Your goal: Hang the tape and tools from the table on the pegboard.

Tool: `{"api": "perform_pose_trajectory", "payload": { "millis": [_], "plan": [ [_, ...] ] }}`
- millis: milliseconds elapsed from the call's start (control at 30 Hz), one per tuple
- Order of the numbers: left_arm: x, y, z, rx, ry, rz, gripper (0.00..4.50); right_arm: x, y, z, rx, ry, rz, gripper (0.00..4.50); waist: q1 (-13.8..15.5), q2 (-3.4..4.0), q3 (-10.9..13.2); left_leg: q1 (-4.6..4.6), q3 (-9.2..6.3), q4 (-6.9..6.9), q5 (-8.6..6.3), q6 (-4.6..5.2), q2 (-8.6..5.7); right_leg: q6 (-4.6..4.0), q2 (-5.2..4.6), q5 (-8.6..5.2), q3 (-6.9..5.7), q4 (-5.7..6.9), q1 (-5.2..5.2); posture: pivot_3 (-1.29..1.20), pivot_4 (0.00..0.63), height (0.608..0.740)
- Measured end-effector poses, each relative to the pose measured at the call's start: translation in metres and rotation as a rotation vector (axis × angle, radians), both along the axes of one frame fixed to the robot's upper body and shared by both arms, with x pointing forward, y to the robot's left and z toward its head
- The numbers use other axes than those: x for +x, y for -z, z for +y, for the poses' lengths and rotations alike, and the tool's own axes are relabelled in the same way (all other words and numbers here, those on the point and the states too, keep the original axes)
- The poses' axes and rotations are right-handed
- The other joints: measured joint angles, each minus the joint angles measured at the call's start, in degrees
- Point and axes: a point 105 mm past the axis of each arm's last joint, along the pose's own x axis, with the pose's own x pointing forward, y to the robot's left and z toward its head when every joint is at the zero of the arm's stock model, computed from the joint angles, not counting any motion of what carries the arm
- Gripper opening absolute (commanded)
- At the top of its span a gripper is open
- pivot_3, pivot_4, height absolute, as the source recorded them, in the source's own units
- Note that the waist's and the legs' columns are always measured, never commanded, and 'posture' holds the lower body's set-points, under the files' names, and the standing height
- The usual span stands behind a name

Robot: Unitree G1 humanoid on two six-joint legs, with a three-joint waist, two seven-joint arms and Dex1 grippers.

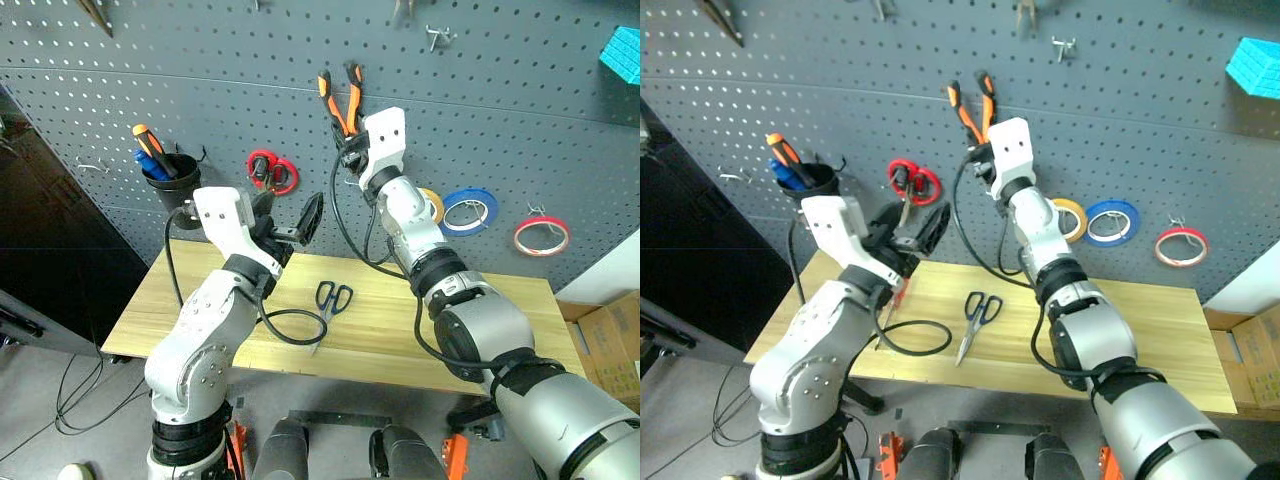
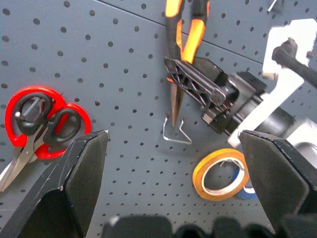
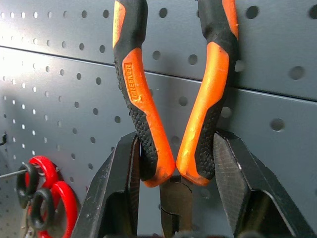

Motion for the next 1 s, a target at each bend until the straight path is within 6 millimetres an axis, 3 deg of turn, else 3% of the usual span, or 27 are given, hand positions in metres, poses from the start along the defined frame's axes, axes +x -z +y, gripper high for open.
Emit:
{"api": "perform_pose_trajectory", "payload": {
  "millis": [300, 500, 767, 1000],
  "plan": [
    [-0.001, -0.001, -0.002, 0.0, 0.016, -0.01, 4.5, 0.002, 0.008, -0.005, 0.014, 0.027, 0.025, 1.71, 0.0, 0.01, 0.0, 0.46, 0.0, -0.01, 0.04, 0.07, 0.0, -0.13, 0.0, -0.04, 0.02, -0.03, 0.42, 0.21, 0.066, 0.74],
    [0.0, -0.002, 0.002, -0.016, 0.002, -0.006, 4.5, 0.001, 0.052, -0.01, 0.008, 0.042, 0.131, 1.71, -0.3, 0.04, 0.0, 0.48, 0.0, -0.01, 0.04, 0.08, 0.0, -0.13, 0.0, -0.04, 0.02, -0.04, 0.46, 0.2, 0.072, 0.74],
    [0.0, -0.001, 0.0, -0.023, 0.012, 0.003, 4.5, 0.002, 0.055, -0.012, 0.006, 0.05, 0.152, 1.71, -0.5, 0.04, 0.0, 0.48, -0.01, -0.01, 0.04, 0.08, 0.0, -0.12, 0.0, -0.04, 0.02, -0.04, 0.46, 0.2, 0.078, 0.74],
    [0.0, 0.001, 0.0, -0.02, 0.016, 0.013, 4.5, 0.002, 0.059, -0.009, -0.025, 0.041, 0.161, 4.01, -0.5, 0.04, 0.0, 0.49, -0.02, -0.01, 0.07, 0.11, 0.0, -0.15, 0.0, -0.08, 0.01, -0.03, 0.46, 0.2, 0.081, 0.74]
  ]
}}
